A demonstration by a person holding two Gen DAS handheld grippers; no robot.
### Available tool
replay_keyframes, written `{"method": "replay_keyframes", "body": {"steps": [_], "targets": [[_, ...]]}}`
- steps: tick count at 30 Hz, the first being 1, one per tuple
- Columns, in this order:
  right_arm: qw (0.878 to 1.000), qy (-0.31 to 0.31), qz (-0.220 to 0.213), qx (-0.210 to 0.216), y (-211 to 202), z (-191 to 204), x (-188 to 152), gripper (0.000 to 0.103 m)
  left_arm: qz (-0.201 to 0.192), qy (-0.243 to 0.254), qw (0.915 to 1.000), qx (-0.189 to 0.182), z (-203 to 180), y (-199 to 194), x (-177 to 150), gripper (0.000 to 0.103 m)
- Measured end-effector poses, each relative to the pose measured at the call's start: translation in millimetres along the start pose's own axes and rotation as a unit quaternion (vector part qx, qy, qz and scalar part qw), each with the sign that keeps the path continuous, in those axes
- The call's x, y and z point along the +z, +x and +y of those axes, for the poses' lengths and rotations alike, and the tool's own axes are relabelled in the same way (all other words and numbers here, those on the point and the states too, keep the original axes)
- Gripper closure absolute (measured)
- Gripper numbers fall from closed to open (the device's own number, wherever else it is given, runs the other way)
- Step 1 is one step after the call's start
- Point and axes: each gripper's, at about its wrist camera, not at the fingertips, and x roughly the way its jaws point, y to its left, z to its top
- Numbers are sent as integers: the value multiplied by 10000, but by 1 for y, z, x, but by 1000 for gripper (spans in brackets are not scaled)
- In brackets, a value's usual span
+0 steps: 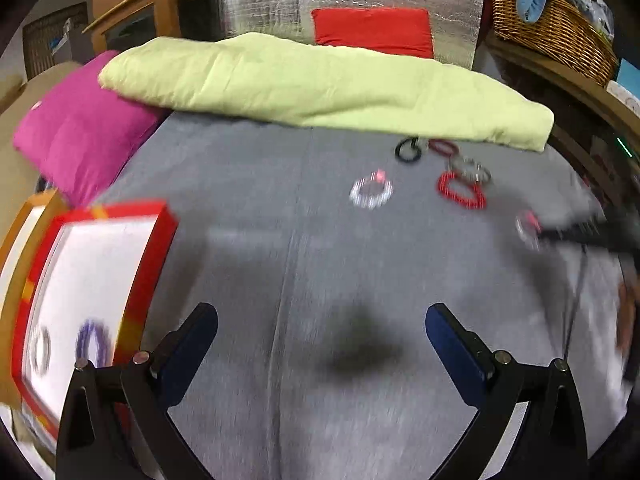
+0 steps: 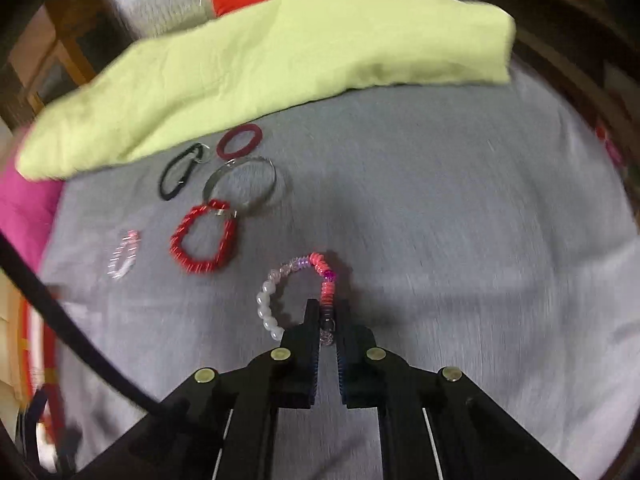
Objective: Organize jewelry
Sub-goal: 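Grasp the pink-white bead bracelet with the right tool while the left tool grasps the pink bead bracelet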
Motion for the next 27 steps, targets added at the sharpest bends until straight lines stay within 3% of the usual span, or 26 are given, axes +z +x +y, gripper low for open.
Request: {"method": "replay_keyframes", "body": {"steps": [4,8,10,12,16,17,18,19,27], "targets": [[9977,288,-209,575,-21,-13,-35,95,247,-144,9995,-124,-7,42,48,1],[9953,372,-263,856,-25,-19,-34,95,524,-196,9984,-60,-13,82,77,14],[9948,332,-298,912,-21,-17,-27,95,708,-225,9972,58,-16,101,85,26],[9935,390,-263,1039,-19,-19,-27,95,941,-250,9952,86,-19,119,88,48],[9922,396,-246,1159,-16,-21,-27,95,1183,-247,9926,123,-24,135,90,69],[9918,410,-249,1181,-15,-21,-26,95,1154,-162,9931,149,-27,134,90,88],[9916,422,-250,1195,-15,-21,-26,95,1143,-34,9932,229,-31,133,90,95],[9915,433,-249,1205,-16,-22,-27,95,1121,81,9932,294,-34,129,89,95],[9886,485,-373,1378,-24,-24,-28,95,868,-110,9959,-224,-27,79,58,95]]}}
